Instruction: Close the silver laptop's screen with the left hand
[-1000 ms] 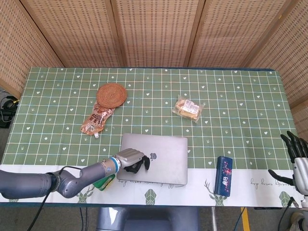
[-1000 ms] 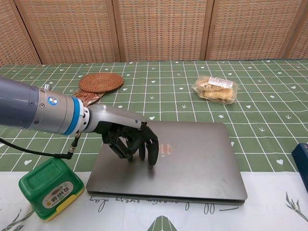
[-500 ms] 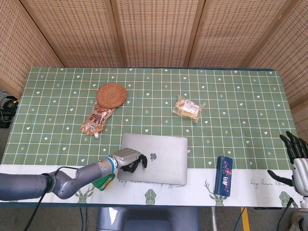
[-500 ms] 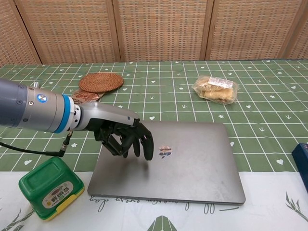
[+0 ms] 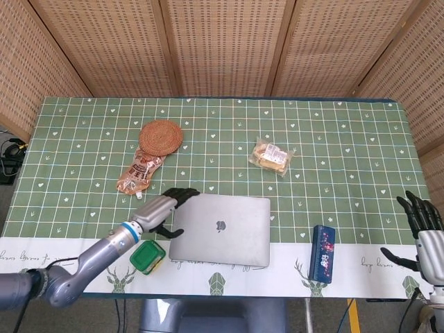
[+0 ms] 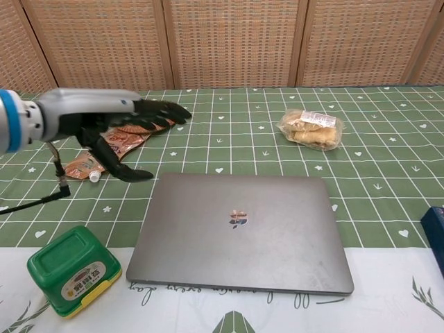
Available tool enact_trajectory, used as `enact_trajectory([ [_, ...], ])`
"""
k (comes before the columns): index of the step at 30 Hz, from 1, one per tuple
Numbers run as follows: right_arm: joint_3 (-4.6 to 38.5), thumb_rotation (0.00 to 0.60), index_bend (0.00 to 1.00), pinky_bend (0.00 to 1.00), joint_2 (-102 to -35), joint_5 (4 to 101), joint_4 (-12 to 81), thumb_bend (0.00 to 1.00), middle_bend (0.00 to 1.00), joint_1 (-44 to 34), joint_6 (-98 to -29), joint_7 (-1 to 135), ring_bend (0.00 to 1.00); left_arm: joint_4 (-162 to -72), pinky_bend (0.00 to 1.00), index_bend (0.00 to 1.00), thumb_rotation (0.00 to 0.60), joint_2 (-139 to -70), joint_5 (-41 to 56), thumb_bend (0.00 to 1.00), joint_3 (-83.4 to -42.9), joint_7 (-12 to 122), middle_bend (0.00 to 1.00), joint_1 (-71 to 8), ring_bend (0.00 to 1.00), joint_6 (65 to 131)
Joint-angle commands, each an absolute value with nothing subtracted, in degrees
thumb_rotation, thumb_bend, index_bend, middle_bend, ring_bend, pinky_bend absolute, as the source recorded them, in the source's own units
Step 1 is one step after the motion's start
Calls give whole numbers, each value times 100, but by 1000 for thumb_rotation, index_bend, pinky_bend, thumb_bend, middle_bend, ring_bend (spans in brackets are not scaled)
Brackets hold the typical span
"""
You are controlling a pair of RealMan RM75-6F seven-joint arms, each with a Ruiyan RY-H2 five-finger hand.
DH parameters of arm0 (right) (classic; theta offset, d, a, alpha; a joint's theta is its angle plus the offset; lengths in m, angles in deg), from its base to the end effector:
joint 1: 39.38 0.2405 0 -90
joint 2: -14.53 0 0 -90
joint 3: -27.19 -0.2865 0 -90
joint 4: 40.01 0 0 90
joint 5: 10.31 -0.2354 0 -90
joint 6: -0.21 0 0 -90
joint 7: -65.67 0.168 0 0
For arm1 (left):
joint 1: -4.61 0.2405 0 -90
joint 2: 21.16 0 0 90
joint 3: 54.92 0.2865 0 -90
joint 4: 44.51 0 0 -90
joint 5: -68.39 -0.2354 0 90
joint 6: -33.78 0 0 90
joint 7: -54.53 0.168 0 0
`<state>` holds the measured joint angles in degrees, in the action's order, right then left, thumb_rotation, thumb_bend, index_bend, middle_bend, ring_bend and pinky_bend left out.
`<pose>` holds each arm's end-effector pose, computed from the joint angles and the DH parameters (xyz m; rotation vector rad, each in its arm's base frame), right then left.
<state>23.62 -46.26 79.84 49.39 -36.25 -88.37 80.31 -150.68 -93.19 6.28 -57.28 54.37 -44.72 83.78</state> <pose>-0.3529 -0.2021 0.1818 1.3429 -0.9492 1.0808 -0.1258 0.3427 -0.0077 -2.0228 -1.3584 -0.9985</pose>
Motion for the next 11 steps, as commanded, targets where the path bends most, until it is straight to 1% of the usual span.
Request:
enact_trajectory([
  [1,2394,600,0,0,-4667,7998,4921,97,0,-3594,-8764,7987,0,-15280,0,0,600,-9295,-361,263,-5133,6989,0,-3038,0,10911],
  [6,2419,600,0,0,-4721,8025,4914,96,0,-3572,-8725,7889,0,-14838,0,0,600,-9565,-893,183,-4779,7804,0,-2121,0,12365],
  [9,2430,600,0,0,-4746,8063,4925,96,0,-3575,-8757,7813,0,-14600,0,0,600,-9694,-1085,153,-4641,7960,0,-1693,0,12876],
  [11,2441,600,0,0,-4763,8091,4937,96,0,-3582,-8780,7748,0,-14526,0,0,600,-9696,-1113,137,-4564,7926,0,-1472,0,13027],
])
